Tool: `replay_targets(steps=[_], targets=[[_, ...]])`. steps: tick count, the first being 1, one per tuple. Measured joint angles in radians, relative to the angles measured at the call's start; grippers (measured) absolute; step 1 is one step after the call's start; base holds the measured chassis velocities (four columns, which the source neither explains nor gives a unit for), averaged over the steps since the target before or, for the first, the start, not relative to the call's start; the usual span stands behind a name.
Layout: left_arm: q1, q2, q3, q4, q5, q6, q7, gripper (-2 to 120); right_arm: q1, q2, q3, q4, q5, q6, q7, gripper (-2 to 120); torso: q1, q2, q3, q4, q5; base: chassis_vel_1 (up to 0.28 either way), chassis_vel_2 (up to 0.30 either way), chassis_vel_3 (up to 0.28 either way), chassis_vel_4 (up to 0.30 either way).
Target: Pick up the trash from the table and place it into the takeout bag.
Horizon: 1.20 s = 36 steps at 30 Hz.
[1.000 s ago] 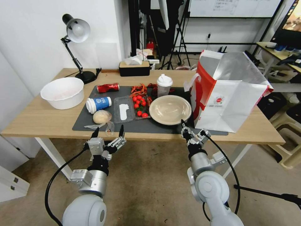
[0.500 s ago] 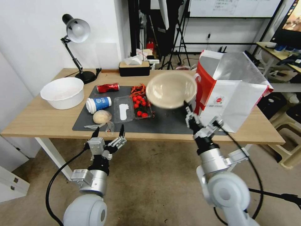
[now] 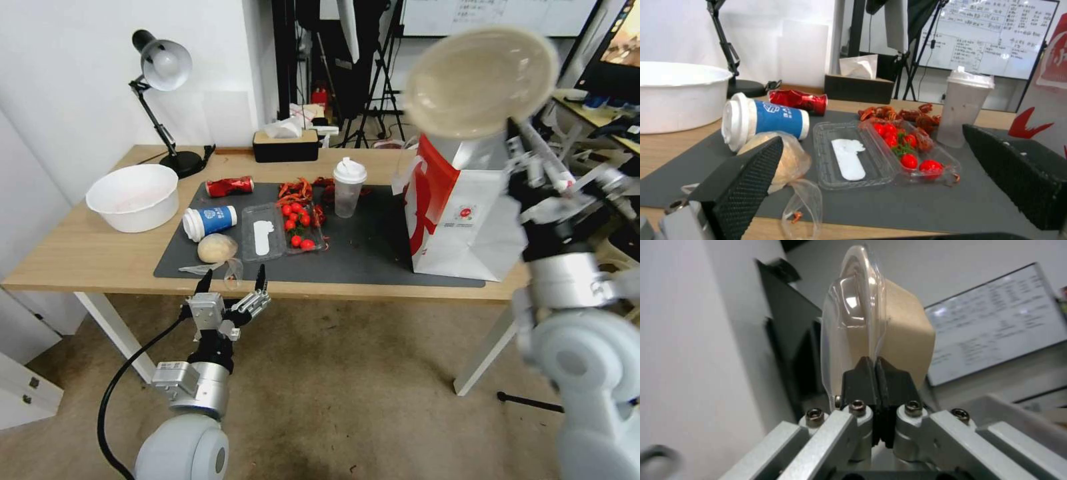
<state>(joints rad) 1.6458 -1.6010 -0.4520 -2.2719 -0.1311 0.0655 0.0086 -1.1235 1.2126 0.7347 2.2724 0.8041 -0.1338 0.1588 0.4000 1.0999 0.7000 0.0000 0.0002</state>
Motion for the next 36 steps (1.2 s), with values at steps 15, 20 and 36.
replay_targets(steps=[15, 20, 36], targets=[[0.001, -0.003, -0.004, 0.001, 0.001, -0.014, 0.004, 100, 0.059, -0.023, -0.011, -0.103, -0.070, -0.114, 0.111, 25, 0.000, 0.000, 0.000, 0.0001, -0.0002, 0.000, 0.000, 0.000, 0.000], [0.001, -0.003, -0.007, 0.001, 0.001, -0.019, 0.006, 100, 0.058, -0.024, -0.009, -0.090, -0.053, -0.113, 0.113, 45, 0.000, 0.000, 0.000, 0.0001, -0.0002, 0.000, 0.000, 0.000, 0.000], [-0.011, 0.016, -0.024, 0.026, -0.003, -0.059, 0.026, 100, -0.127, -0.022, -0.087, 0.142, 0.088, -0.004, -0.119, 99, 0.000, 0.000, 0.000, -0.0002, -0.0003, 0.000, 0.000, 0.000, 0.000]])
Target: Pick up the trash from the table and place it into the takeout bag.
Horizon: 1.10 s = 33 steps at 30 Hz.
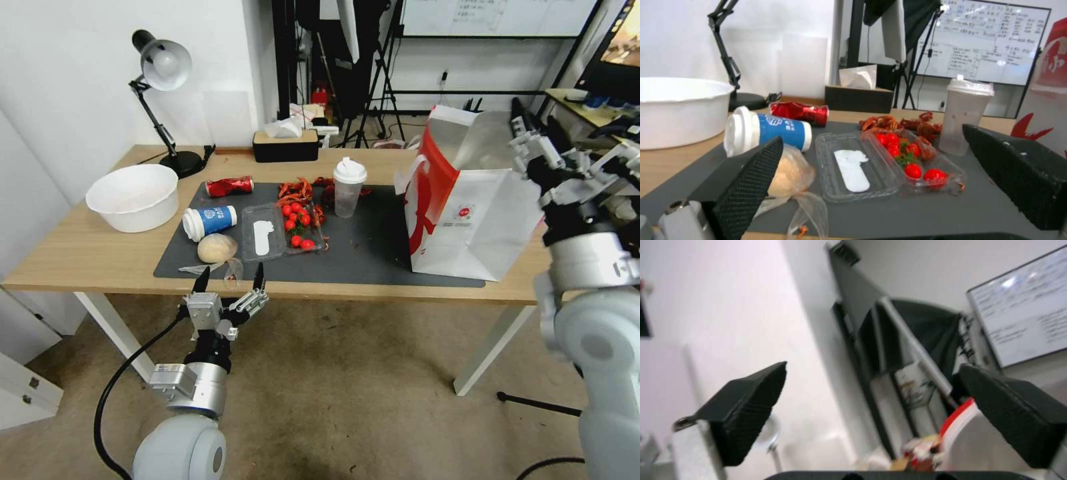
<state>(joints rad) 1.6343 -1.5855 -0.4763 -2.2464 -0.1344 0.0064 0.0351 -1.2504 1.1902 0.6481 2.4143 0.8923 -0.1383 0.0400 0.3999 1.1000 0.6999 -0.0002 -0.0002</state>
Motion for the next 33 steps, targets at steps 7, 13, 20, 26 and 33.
replay_targets(steps=[7, 13, 20, 26, 33], targets=[[-0.005, 0.011, -0.017, 0.028, -0.001, -0.047, 0.021, 100, -0.122, 0.005, -0.075, -0.030, -0.244, 0.078, -0.042, 100, 0.000, 0.000, 0.000, 0.0003, 0.0001, 0.000, 0.000, 0.000, 0.000], [-0.008, 0.022, -0.032, 0.051, 0.001, -0.076, 0.032, 100, -0.220, 0.014, -0.149, -0.080, -0.452, 0.175, -0.001, 100, 0.000, 0.000, 0.000, 0.0002, 0.0000, 0.000, 0.000, 0.000, 0.000], [-0.014, 0.036, -0.043, 0.081, 0.018, -0.107, 0.044, 100, -0.286, 0.040, -0.244, -0.190, -0.623, 0.281, 0.050, 100, 0.000, 0.000, 0.000, 0.0002, 0.0001, 0.000, 0.000, 0.000, 0.000], [-0.012, 0.043, -0.049, 0.100, 0.023, -0.123, 0.054, 100, -0.315, 0.070, -0.309, -0.270, -0.690, 0.336, 0.108, 100, 0.000, 0.000, 0.000, 0.0003, 0.0002, 0.000, 0.000, 0.000, 0.000], [-0.010, 0.043, -0.051, 0.108, 0.029, -0.130, 0.061, 100, -0.331, 0.079, -0.319, -0.290, -0.695, 0.349, 0.120, 100, 0.000, 0.000, 0.000, 0.0002, 0.0000, 0.000, 0.000, 0.000, 0.000]])
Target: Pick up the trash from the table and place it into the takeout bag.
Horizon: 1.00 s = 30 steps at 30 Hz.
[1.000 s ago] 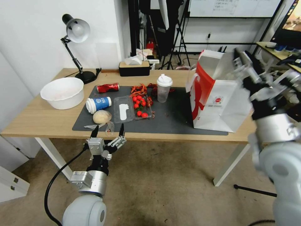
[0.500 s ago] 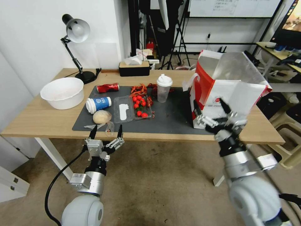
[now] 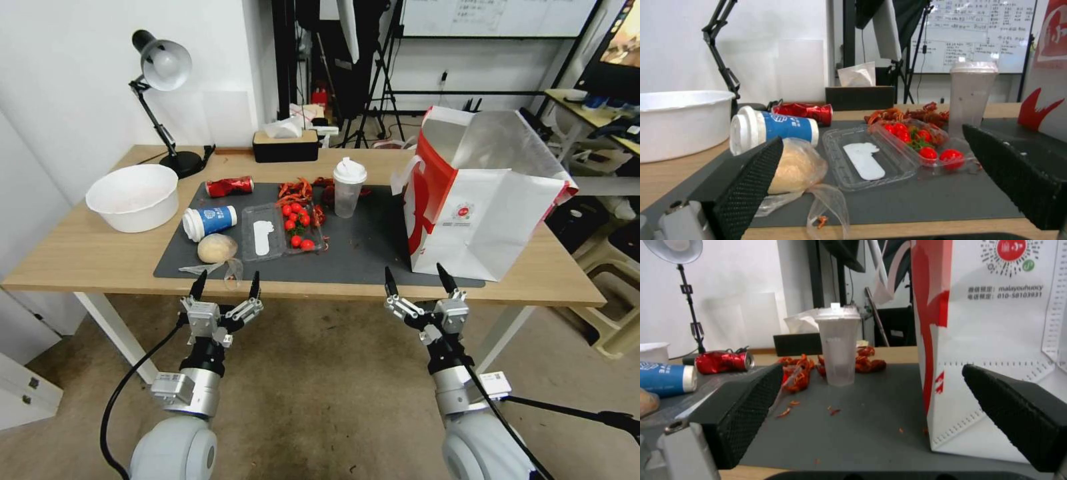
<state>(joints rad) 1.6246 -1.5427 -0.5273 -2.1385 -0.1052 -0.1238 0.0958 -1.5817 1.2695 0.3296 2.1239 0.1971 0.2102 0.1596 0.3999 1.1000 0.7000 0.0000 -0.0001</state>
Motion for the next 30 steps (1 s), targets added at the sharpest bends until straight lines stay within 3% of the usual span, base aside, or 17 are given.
replay_targets(steps=[6, 13, 21, 30], targets=[[-0.001, 0.000, -0.006, 0.000, 0.002, -0.001, 0.006, 100, 0.020, 0.001, -0.020, -0.004, 0.016, -0.009, 0.011, 100, 0.000, 0.000, 0.000, -0.0001, 0.0001, 0.000, 0.000, 0.000, 0.000], [-0.002, -0.001, -0.013, 0.001, 0.002, -0.003, 0.013, 100, 0.138, -0.024, -0.082, -0.037, 0.115, -0.095, 0.059, 100, 0.000, 0.000, 0.000, 0.0001, 0.0001, 0.000, 0.000, 0.000, 0.000], [-0.011, -0.016, -0.016, 0.005, 0.001, -0.013, 0.019, 100, 0.406, -0.052, -0.195, -0.160, 0.289, -0.178, 0.137, 100, 0.000, 0.000, 0.000, 0.0001, 0.0002, 0.000, 0.000, 0.000, 0.000], [-0.020, -0.034, -0.020, 0.012, 0.005, -0.023, 0.020, 100, 0.655, -0.045, -0.312, -0.338, 0.371, -0.234, 0.251, 100, 0.000, 0.000, 0.000, 0.0000, 0.0002, 0.000, 0.000, 0.000, 0.000]])
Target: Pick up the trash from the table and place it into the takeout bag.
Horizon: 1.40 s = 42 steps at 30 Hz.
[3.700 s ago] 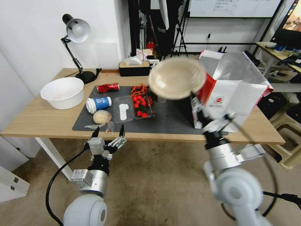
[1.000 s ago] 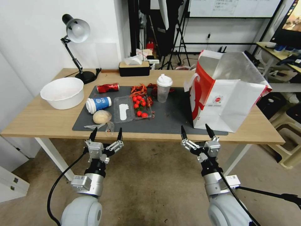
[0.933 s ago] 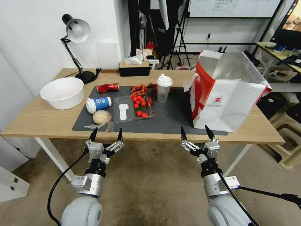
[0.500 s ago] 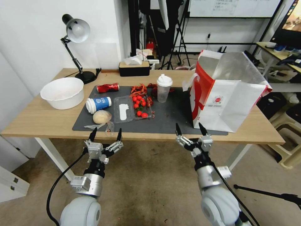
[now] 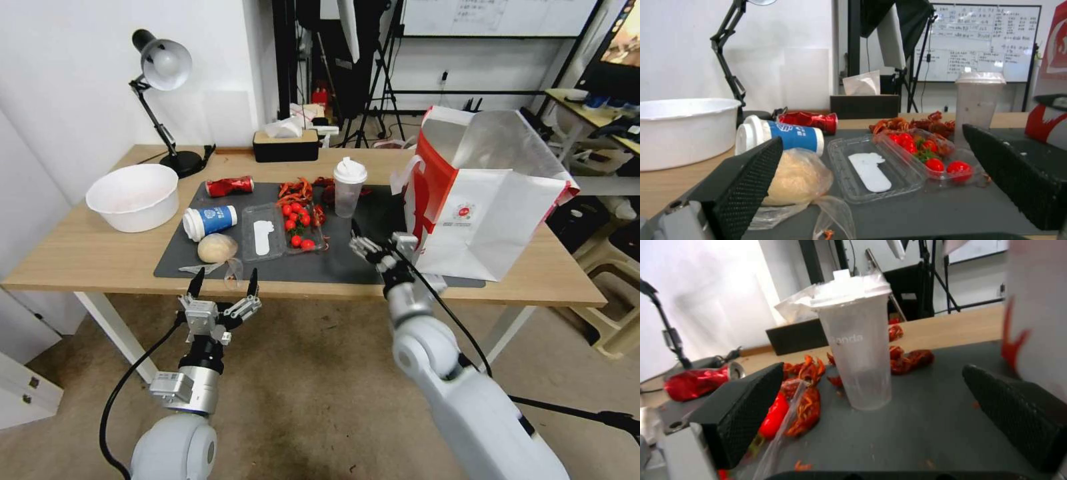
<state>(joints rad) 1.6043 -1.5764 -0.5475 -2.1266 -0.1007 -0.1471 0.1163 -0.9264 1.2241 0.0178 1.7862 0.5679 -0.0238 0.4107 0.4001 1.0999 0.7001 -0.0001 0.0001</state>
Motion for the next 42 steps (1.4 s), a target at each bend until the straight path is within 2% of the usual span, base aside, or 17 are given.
replay_targets(steps=[10, 17, 31, 38, 42], targets=[[-0.008, -0.010, -0.001, 0.015, 0.006, -0.007, 0.002, 100, 0.237, 0.041, -0.109, -0.187, 0.055, -0.048, 0.070, 100, 0.000, 0.000, 0.000, 0.0001, -0.0003, 0.000, 0.000, 0.000, 0.000], [-0.009, -0.010, -0.002, 0.022, 0.008, -0.011, 0.003, 100, 0.317, 0.072, -0.137, -0.288, 0.074, -0.096, 0.090, 100, 0.000, 0.000, 0.000, 0.0001, 0.0000, 0.000, 0.000, 0.000, 0.000], [-0.017, -0.008, -0.002, 0.039, 0.013, -0.026, 0.006, 100, 0.399, 0.100, -0.168, -0.445, 0.088, -0.077, 0.056, 99, 0.000, 0.000, 0.000, 0.0001, -0.0001, 0.000, 0.000, 0.000, 0.000], [-0.017, -0.007, -0.002, 0.039, 0.015, -0.028, 0.008, 100, 0.423, 0.116, -0.177, -0.498, 0.088, -0.066, 0.041, 78, 0.000, 0.000, 0.000, 0.0000, 0.0000, 0.000, 0.000, 0.000, 0.000], [-0.017, -0.007, -0.002, 0.039, 0.016, -0.028, 0.008, 100, 0.427, 0.119, -0.177, -0.504, 0.087, -0.064, 0.039, 77, 0.000, 0.000, 0.000, 0.0000, -0.0001, 0.000, 0.000, 0.000, 0.000]])
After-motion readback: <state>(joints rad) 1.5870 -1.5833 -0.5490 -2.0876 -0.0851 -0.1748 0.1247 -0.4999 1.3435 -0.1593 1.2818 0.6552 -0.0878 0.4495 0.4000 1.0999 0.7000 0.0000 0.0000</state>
